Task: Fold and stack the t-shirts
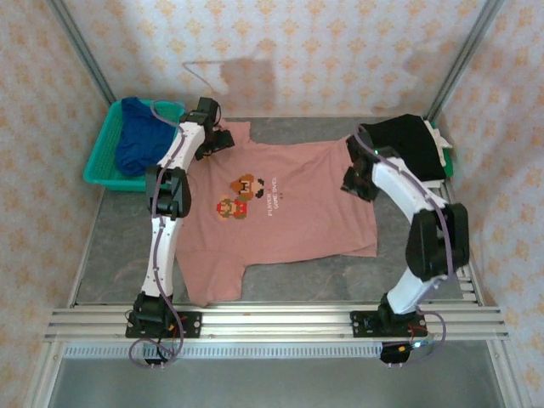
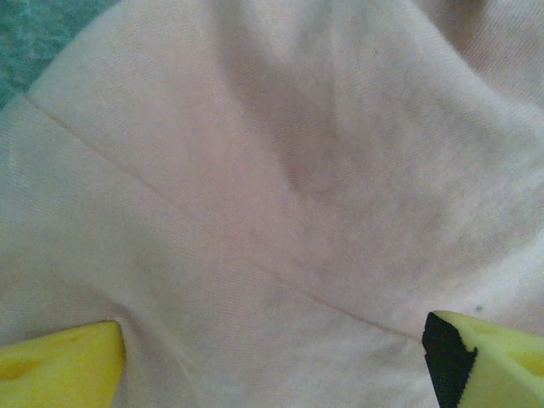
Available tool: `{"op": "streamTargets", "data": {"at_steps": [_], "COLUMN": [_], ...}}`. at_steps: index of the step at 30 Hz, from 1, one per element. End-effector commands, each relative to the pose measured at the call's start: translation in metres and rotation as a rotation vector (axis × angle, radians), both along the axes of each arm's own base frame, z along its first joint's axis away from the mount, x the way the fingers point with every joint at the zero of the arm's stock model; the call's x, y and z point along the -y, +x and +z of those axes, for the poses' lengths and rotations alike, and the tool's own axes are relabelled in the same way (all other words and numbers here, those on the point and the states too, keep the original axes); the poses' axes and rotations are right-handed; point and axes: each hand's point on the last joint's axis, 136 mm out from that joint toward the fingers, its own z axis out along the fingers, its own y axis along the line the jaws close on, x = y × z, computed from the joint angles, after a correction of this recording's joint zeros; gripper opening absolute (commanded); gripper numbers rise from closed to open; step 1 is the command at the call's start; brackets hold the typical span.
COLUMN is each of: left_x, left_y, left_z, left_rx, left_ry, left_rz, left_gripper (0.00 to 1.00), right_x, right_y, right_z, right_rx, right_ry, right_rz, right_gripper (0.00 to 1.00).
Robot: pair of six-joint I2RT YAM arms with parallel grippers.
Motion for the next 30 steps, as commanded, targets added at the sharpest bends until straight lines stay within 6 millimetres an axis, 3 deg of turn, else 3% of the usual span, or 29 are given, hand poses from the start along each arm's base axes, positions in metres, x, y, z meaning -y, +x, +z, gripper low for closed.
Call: {"op": "streamTargets", "data": {"at_steps": [1,4,7,9,11,15,21,24,30], "left_x": [0.0,0.005,0.001,-0.004,-0.008,-0.004,0.004,0.005,0.014], "left_y": [-0.021,-0.05,-0.095,-0.137,-0.184,-0.286,-0.404,-0.436,-0.466], "left_z": [0.041,0.083,0.113,0.133,0.134,0.109,0.052,0.038,0.014], "left_rx": [-0.012,0.019,0.051,0.072,0.074,0.032,-0.1,-0.104,-0.138], "left_ry": [0.001,0.061,0.098,0.114,0.142,0.178,0.195,0.176,0.181], "left_rz": [-0.039,-0.077,-0.073,-0.052,-0.026,0.026,0.07,0.107,0.097], "left_gripper": [0.97,1.0,1.0,1.0,1.0,0.98,0.85,0.77,0.69], "right_x": [0.026,0.032,0.038,0.038,0.036,0.033,0.029,0.033,0.029], "right_y": [-0.055,-0.1,-0.134,-0.151,-0.16,-0.162,-0.142,-0.132,-0.114], "right_z": [-0.007,-0.013,-0.018,-0.025,-0.035,-0.051,-0.064,-0.07,-0.079], "right_rx": [-0.056,-0.085,-0.09,-0.078,-0.075,-0.079,-0.075,-0.096,-0.116], "right_ry": [-0.062,-0.037,-0.014,0.026,0.06,0.084,0.078,0.033,0.023], "right_rz": [-0.094,-0.149,-0.213,-0.251,-0.281,-0.307,-0.292,-0.286,-0.274], "right_gripper": [0.48,0.52,0.54,0.54,0.54,0.51,0.47,0.44,0.39]}}
